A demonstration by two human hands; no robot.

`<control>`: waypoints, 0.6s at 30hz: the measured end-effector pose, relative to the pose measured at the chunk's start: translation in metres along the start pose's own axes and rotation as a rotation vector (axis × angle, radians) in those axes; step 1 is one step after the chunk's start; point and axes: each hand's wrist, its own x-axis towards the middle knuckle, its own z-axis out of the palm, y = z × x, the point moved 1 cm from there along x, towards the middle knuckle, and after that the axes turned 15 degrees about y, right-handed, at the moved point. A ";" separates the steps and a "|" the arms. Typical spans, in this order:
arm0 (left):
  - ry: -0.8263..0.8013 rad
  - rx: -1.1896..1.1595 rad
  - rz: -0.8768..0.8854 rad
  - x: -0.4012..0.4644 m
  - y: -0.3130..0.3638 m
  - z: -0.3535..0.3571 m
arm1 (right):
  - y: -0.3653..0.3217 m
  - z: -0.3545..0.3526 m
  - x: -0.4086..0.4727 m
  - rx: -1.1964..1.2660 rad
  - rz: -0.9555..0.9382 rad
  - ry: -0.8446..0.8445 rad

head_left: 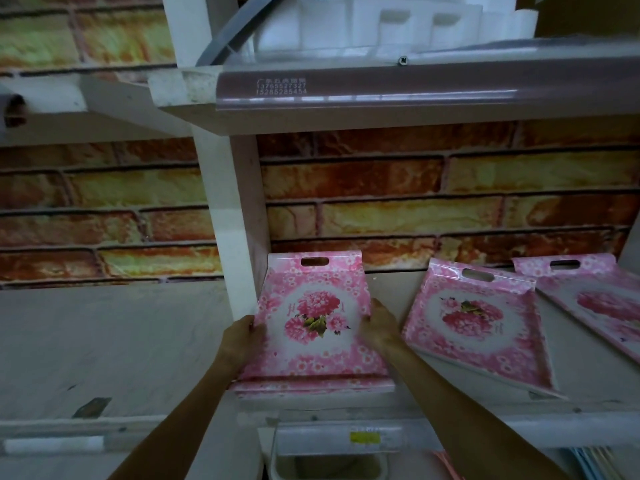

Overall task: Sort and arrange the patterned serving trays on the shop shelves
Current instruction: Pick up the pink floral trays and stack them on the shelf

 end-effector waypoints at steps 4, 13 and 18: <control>-0.024 0.062 0.036 0.000 -0.004 0.005 | 0.007 0.008 0.005 -0.033 0.001 -0.010; -0.006 0.029 0.039 -0.003 -0.012 0.014 | 0.019 0.021 0.010 -0.211 -0.025 -0.037; -0.019 0.058 0.053 -0.006 -0.010 0.014 | 0.021 0.022 0.010 -0.211 -0.058 -0.013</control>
